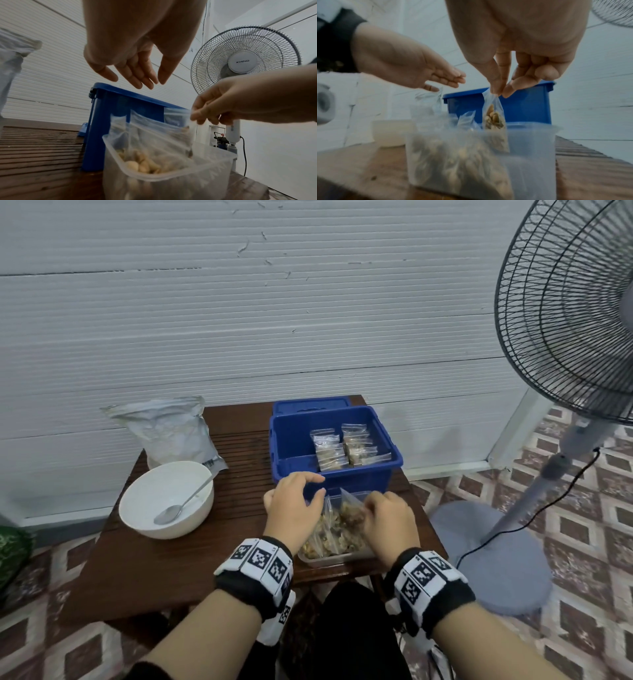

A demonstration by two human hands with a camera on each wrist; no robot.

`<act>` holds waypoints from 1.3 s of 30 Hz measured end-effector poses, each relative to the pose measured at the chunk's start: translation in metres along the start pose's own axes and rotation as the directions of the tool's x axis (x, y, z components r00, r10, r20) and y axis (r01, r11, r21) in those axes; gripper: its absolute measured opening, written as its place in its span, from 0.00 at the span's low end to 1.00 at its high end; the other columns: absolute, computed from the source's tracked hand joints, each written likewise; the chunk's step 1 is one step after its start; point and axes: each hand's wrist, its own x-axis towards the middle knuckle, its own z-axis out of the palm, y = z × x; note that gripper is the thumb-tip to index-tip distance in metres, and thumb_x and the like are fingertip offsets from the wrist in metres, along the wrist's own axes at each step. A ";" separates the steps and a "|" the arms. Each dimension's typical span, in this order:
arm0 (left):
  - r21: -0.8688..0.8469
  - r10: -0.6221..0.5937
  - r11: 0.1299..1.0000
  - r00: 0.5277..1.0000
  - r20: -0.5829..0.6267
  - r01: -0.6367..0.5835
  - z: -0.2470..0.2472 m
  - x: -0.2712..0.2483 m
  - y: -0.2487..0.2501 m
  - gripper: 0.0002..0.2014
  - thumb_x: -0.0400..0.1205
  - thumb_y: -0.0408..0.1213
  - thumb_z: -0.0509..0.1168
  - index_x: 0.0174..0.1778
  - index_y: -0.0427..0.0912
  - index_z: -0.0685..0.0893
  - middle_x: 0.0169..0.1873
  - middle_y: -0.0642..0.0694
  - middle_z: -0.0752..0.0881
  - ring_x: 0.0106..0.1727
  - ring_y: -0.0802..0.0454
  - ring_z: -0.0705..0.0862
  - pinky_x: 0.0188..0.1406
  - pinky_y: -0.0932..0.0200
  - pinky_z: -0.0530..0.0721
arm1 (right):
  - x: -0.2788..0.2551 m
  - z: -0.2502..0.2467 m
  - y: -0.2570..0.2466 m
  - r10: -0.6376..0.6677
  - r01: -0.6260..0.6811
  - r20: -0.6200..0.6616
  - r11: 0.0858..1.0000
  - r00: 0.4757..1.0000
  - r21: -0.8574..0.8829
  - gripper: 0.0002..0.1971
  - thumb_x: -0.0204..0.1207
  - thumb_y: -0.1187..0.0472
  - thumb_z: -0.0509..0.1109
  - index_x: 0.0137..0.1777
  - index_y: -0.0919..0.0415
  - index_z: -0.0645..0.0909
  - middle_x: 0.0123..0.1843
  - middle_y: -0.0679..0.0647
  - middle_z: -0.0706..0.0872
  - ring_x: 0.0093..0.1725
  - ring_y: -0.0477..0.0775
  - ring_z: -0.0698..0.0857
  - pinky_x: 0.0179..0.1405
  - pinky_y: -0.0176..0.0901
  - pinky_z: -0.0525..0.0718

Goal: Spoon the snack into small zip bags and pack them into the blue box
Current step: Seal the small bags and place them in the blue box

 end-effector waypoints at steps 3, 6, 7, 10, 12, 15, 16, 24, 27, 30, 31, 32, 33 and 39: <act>0.000 0.036 0.999 0.997 0.071 -0.036 0.005 -0.002 0.004 0.12 0.84 0.44 0.65 0.64 0.56 0.80 0.62 0.61 0.81 0.69 0.60 0.74 0.70 0.56 0.61 | 0.000 -0.006 0.002 -0.024 0.046 -0.127 0.985 0.992 0.167 0.04 0.76 0.67 0.66 0.45 0.60 0.81 0.43 0.58 0.82 0.47 0.63 0.80 0.48 0.55 0.77; -0.029 0.056 0.998 0.990 0.131 -0.053 0.006 -0.002 0.011 0.10 0.84 0.46 0.65 0.61 0.59 0.81 0.60 0.63 0.82 0.69 0.59 0.75 0.75 0.48 0.63 | -0.001 -0.013 0.000 -0.058 0.109 -0.174 0.946 0.983 0.304 0.07 0.77 0.68 0.67 0.42 0.54 0.78 0.41 0.52 0.82 0.45 0.57 0.79 0.49 0.53 0.77; -0.047 0.053 0.998 0.990 0.132 -0.047 0.006 -0.003 0.013 0.06 0.83 0.46 0.66 0.54 0.62 0.81 0.56 0.65 0.83 0.67 0.59 0.77 0.73 0.50 0.64 | -0.003 -0.016 -0.001 -0.049 0.108 -0.176 0.931 0.983 0.347 0.08 0.78 0.67 0.67 0.42 0.53 0.77 0.41 0.50 0.81 0.46 0.54 0.79 0.49 0.50 0.76; -0.084 0.021 0.996 0.995 0.096 -0.013 0.005 -0.004 0.017 0.07 0.83 0.48 0.66 0.39 0.63 0.79 0.48 0.62 0.85 0.62 0.55 0.79 0.66 0.55 0.63 | -0.007 -0.021 -0.003 -0.016 0.101 -0.195 0.894 0.981 0.437 0.07 0.79 0.65 0.67 0.42 0.53 0.77 0.42 0.50 0.82 0.47 0.51 0.79 0.47 0.40 0.72; -0.098 0.013 0.995 0.997 0.075 -0.006 0.003 -0.004 0.019 0.09 0.83 0.48 0.66 0.37 0.62 0.79 0.47 0.60 0.87 0.60 0.54 0.80 0.64 0.56 0.62 | -0.008 -0.020 -0.003 0.018 0.079 -0.196 0.877 0.980 0.474 0.06 0.79 0.64 0.68 0.42 0.53 0.79 0.42 0.50 0.84 0.47 0.50 0.80 0.45 0.36 0.70; -0.125 0.038 0.992 0.996 0.079 -0.028 -0.001 -0.006 0.021 0.09 0.83 0.46 0.66 0.37 0.63 0.80 0.43 0.63 0.86 0.58 0.59 0.81 0.67 0.54 0.64 | -0.009 -0.019 -0.001 0.087 0.033 -0.194 0.839 0.977 0.543 0.05 0.78 0.63 0.69 0.41 0.54 0.81 0.41 0.49 0.85 0.46 0.48 0.82 0.44 0.33 0.72; -0.129 0.045 0.991 0.996 0.082 -0.035 -0.002 -0.006 0.021 0.09 0.83 0.46 0.66 0.38 0.63 0.81 0.42 0.64 0.86 0.58 0.60 0.81 0.65 0.55 0.62 | -0.009 -0.019 0.000 0.103 0.026 -0.198 0.828 0.975 0.560 0.06 0.78 0.63 0.70 0.41 0.53 0.81 0.40 0.48 0.85 0.45 0.48 0.82 0.43 0.32 0.73; -0.128 0.075 0.990 0.995 0.067 -0.065 0.000 -0.008 0.018 0.09 0.80 0.48 0.69 0.34 0.62 0.82 0.42 0.65 0.87 0.59 0.56 0.80 0.55 0.61 0.58 | -0.012 -0.021 0.005 0.043 0.072 -0.199 0.842 0.979 0.535 0.12 0.77 0.64 0.70 0.37 0.46 0.77 0.40 0.45 0.83 0.47 0.50 0.81 0.47 0.39 0.74; -0.163 0.086 0.984 0.991 0.098 -0.070 -0.002 -0.007 0.018 0.07 0.79 0.50 0.70 0.34 0.66 0.85 0.41 0.66 0.89 0.60 0.57 0.81 0.67 0.54 0.63 | -0.013 -0.026 0.004 0.013 0.065 -0.124 0.794 0.992 0.604 0.07 0.75 0.59 0.73 0.40 0.45 0.80 0.43 0.46 0.86 0.50 0.49 0.83 0.51 0.40 0.79; -0.203 0.091 0.977 0.990 0.104 -0.069 0.001 -0.006 0.014 0.09 0.77 0.49 0.73 0.33 0.70 0.86 0.38 0.68 0.89 0.56 0.63 0.83 0.71 0.46 0.70 | -0.013 -0.029 0.000 -0.020 0.073 -0.096 0.805 0.995 0.589 0.05 0.74 0.58 0.75 0.39 0.48 0.82 0.40 0.44 0.86 0.47 0.47 0.83 0.48 0.39 0.78; -0.219 0.095 0.973 0.991 0.096 -0.072 0.002 -0.006 0.013 0.09 0.76 0.48 0.74 0.33 0.70 0.86 0.38 0.69 0.89 0.53 0.66 0.84 0.70 0.43 0.73 | -0.013 -0.030 0.000 -0.023 0.081 -0.107 0.807 0.994 0.585 0.06 0.74 0.59 0.75 0.38 0.50 0.82 0.38 0.44 0.86 0.45 0.47 0.83 0.47 0.39 0.78; -0.228 0.103 0.970 0.991 0.088 -0.081 0.003 -0.006 0.014 0.08 0.76 0.49 0.74 0.33 0.68 0.86 0.38 0.70 0.89 0.50 0.68 0.85 0.69 0.41 0.74 | -0.012 -0.031 -0.001 -0.024 0.089 -0.118 0.808 0.993 0.582 0.06 0.74 0.59 0.75 0.37 0.51 0.82 0.37 0.45 0.86 0.45 0.47 0.83 0.46 0.38 0.77; -0.224 0.110 0.970 0.991 0.080 -0.090 0.003 -0.006 0.015 0.07 0.75 0.50 0.74 0.34 0.67 0.87 0.38 0.69 0.89 0.50 0.69 0.85 0.69 0.41 0.74 | -0.012 -0.031 0.000 -0.023 0.093 -0.126 0.809 0.992 0.580 0.06 0.74 0.60 0.75 0.37 0.51 0.82 0.37 0.45 0.86 0.44 0.47 0.83 0.45 0.37 0.77; -0.173 0.107 0.980 0.992 0.066 -0.094 -0.002 -0.006 0.019 0.05 0.78 0.48 0.72 0.36 0.63 0.86 0.36 0.67 0.88 0.49 0.77 0.81 0.69 0.58 0.63 | -0.008 -0.035 0.001 -0.067 0.107 -0.094 0.838 0.993 0.535 0.07 0.75 0.63 0.74 0.37 0.50 0.84 0.37 0.43 0.87 0.41 0.39 0.83 0.41 0.22 0.73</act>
